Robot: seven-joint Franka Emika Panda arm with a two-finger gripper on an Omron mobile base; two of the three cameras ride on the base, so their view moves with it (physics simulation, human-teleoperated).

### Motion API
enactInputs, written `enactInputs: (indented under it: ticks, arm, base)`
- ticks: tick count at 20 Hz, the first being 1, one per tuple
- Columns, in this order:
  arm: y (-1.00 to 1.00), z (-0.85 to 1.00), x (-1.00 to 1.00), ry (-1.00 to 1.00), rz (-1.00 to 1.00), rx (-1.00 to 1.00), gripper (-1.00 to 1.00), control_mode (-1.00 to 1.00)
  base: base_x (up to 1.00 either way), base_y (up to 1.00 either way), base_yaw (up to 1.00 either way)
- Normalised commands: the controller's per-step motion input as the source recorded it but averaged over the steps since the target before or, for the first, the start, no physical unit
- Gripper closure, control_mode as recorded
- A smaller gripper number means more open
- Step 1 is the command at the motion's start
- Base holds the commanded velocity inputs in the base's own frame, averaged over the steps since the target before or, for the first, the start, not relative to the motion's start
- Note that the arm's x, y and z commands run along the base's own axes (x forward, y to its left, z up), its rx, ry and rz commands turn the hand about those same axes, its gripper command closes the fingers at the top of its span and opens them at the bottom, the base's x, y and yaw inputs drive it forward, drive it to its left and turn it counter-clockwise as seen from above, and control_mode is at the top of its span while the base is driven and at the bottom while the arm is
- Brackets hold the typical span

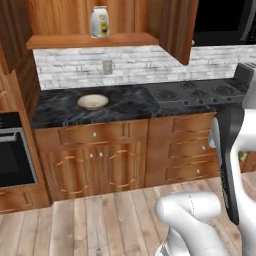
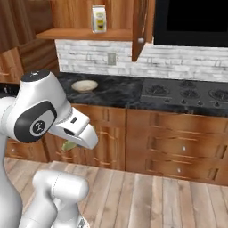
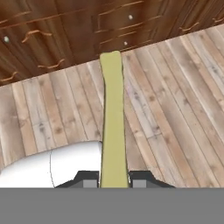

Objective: Pick the egg and butter from the fridge and place them by the bowl for mixing.

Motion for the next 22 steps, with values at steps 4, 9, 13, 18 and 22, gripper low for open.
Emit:
enactInputs:
  ticks: [4, 9, 13, 18, 22]
  arm:
    - [0.0, 0.0, 0.0, 0.0, 0.0, 0.0, 1.0, 1.0]
    - [0.0, 0.0, 0.0, 0.0, 0.0, 0.0, 1.0, 1.0]
    - [0.0, 0.0, 0.0, 0.0, 0.0, 0.0, 1.0, 1.0]
    - [0.0, 0.0, 0.0, 0.0, 0.0, 0.0, 1.0, 1.0]
    - [0.0, 0.0, 0.0, 0.0, 0.0, 0.0, 1.0, 1.0]
  base:
    - [0.21, 0.88, 0.01]
    - [0.83, 0.27, 0.16]
    - [0.96, 0.17, 0.18]
    - [0.83, 0.07, 0.19]
    - [0.87, 0.54, 0.01]
